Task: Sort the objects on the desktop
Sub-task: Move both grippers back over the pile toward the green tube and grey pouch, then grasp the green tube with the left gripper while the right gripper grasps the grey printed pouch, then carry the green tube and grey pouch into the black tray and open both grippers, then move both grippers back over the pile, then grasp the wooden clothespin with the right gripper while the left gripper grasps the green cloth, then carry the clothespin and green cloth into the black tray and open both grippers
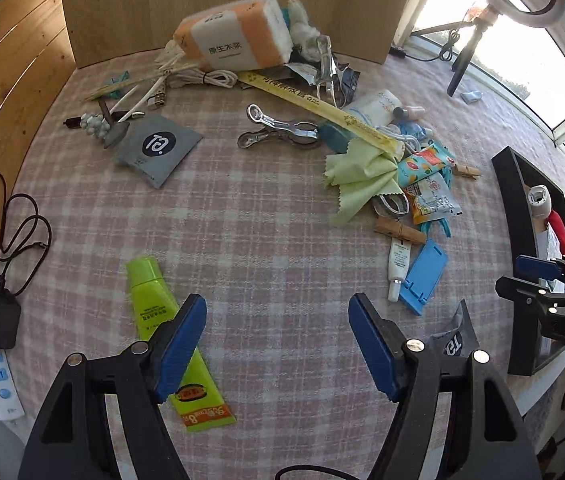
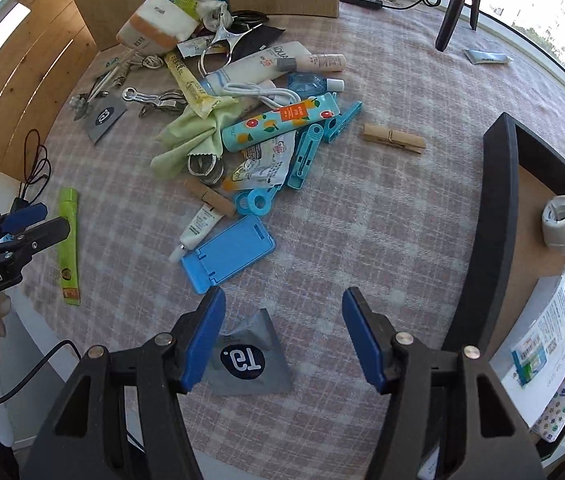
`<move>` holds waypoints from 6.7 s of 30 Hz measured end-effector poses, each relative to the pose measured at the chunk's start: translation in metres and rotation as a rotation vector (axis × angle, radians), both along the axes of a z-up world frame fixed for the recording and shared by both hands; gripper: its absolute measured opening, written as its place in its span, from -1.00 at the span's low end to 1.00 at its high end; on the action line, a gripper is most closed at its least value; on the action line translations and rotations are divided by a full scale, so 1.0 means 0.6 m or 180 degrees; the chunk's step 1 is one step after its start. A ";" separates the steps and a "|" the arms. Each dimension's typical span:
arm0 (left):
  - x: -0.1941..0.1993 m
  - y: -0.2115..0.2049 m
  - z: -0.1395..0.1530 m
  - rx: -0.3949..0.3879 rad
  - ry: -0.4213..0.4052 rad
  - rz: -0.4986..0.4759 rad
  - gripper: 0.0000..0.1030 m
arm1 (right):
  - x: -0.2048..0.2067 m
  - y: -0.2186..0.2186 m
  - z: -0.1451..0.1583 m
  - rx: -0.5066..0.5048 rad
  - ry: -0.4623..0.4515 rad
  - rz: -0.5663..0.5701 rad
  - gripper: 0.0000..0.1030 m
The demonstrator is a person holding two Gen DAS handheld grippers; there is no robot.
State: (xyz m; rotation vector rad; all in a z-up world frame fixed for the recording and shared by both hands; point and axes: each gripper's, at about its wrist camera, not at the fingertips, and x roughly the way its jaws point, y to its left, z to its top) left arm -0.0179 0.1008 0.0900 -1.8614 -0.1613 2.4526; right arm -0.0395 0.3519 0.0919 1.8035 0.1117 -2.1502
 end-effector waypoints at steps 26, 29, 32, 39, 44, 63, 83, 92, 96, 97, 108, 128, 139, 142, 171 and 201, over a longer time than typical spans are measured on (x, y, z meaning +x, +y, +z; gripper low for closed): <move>0.040 -0.095 -0.118 0.0054 -0.0401 0.0218 0.33 | 0.077 -0.060 -0.105 0.0345 -0.0084 0.0194 0.28; 0.040 -0.094 -0.116 -0.0020 -0.0384 0.0247 0.09 | 0.074 -0.067 -0.109 0.0401 -0.0044 0.0242 0.39; 0.043 -0.097 -0.114 -0.0077 -0.0341 0.0292 -0.15 | 0.068 -0.075 -0.112 0.0471 -0.0024 0.0273 0.38; 0.056 -0.100 -0.113 -0.0018 -0.0266 0.0354 -0.19 | 0.074 -0.093 -0.102 0.0441 -0.0037 0.0371 -0.42; 0.066 -0.101 -0.112 0.0042 -0.0235 0.0430 -0.23 | 0.070 -0.098 -0.098 0.0273 -0.0127 0.0371 -0.73; 0.082 -0.059 -0.087 0.0173 -0.0222 0.0419 -0.88 | 0.041 -0.007 -0.045 -0.0057 -0.0026 0.0122 -0.81; -0.031 0.289 0.075 0.0363 0.0260 -0.0886 -0.88 | 0.027 0.236 0.078 -0.0154 0.0363 -0.0720 -0.81; -0.033 0.552 0.100 0.0473 0.0284 -0.1596 -0.88 | 0.055 0.428 0.100 -0.0025 0.0415 -0.1240 -0.81; -0.034 0.635 0.109 0.0482 0.0276 -0.1773 -0.88 | 0.064 0.491 0.102 0.0005 0.0418 -0.1395 -0.81; -0.035 0.651 0.111 0.0481 0.0276 -0.1808 -0.88 | 0.066 0.503 0.102 0.0002 0.0418 -0.1425 -0.81; -0.035 0.734 0.131 0.0422 0.0394 -0.1875 -0.20 | 0.060 0.564 0.102 0.0184 0.0458 -0.1523 -0.13; -0.097 0.515 0.092 0.0258 0.0279 -0.1102 -0.24 | -0.024 0.423 0.104 0.0033 0.0520 -0.0937 -0.13; -0.123 0.335 0.070 0.0189 0.0240 -0.0496 -0.24 | -0.087 0.291 0.091 0.0008 0.0489 -0.0370 -0.13; -0.127 0.289 0.060 0.0184 0.0211 -0.0365 -0.24 | -0.107 0.250 0.082 0.0028 0.0458 -0.0183 -0.13; -0.207 0.160 -0.081 0.0494 -0.0255 -0.0064 -0.30 | -0.262 0.051 -0.075 0.0399 0.0108 0.1113 -0.13; -0.128 0.191 0.075 0.0697 0.0249 -0.0263 -0.94 | -0.223 0.144 0.029 0.0008 0.0063 0.0370 -0.75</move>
